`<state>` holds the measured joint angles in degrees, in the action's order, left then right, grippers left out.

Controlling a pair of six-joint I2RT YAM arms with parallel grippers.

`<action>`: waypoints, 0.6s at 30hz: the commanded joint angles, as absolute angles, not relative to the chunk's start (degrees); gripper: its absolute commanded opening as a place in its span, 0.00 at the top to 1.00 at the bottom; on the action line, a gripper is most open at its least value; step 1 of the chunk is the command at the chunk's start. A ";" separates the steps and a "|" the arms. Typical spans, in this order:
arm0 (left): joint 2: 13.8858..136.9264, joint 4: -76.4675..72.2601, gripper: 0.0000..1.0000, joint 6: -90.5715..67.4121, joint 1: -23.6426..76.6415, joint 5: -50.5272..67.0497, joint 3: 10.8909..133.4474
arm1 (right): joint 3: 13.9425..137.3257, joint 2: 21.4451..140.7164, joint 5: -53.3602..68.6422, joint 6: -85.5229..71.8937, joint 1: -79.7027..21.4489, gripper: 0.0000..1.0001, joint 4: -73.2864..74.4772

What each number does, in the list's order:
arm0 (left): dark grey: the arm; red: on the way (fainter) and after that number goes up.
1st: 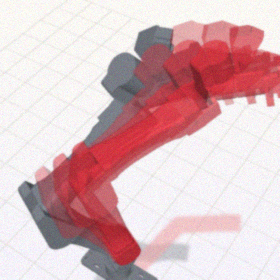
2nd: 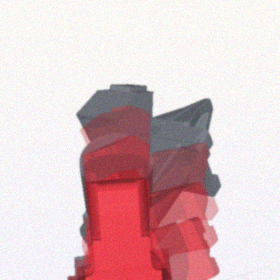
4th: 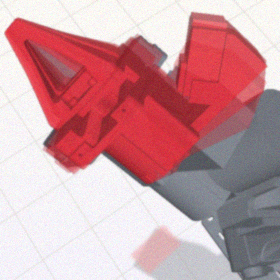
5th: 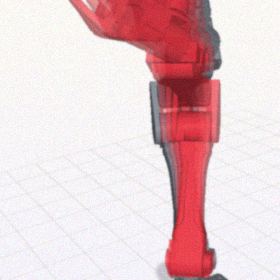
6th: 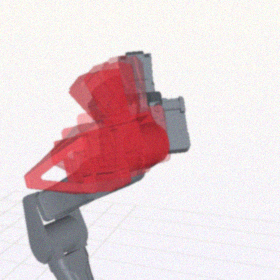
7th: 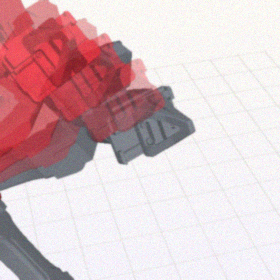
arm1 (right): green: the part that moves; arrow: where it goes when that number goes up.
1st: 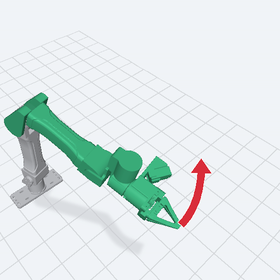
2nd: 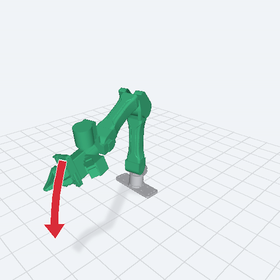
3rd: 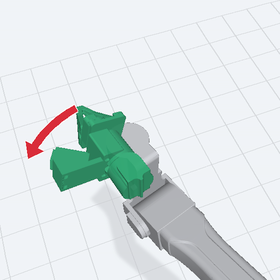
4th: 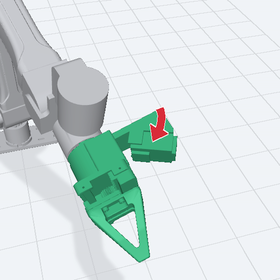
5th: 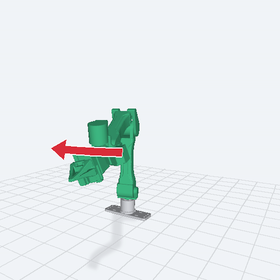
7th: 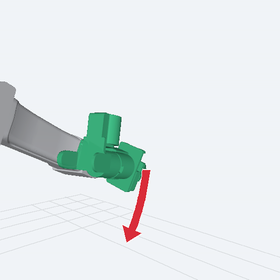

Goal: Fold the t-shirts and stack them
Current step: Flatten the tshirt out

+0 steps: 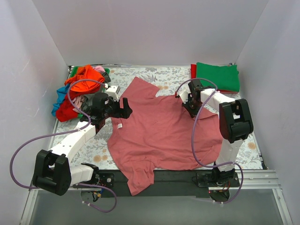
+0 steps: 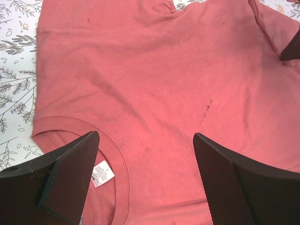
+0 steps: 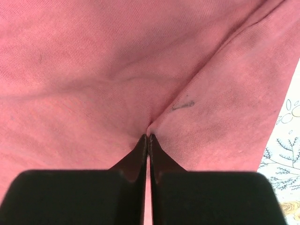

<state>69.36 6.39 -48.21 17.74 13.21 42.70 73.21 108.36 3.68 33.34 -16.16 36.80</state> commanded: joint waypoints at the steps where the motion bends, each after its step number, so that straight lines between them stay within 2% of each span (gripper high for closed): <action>1: 67.50 5.54 0.19 -47.29 17.49 12.39 42.19 | 73.21 105.56 2.73 33.31 -16.35 0.99 36.04; 10: 71.36 4.66 0.19 -48.34 16.44 15.28 45.26 | 79.53 101.69 1.32 35.24 -13.28 0.99 36.47; 18: 83.21 4.66 0.20 -50.71 14.24 18.01 56.67 | 84.72 103.80 6.06 36.73 -9.93 0.99 38.76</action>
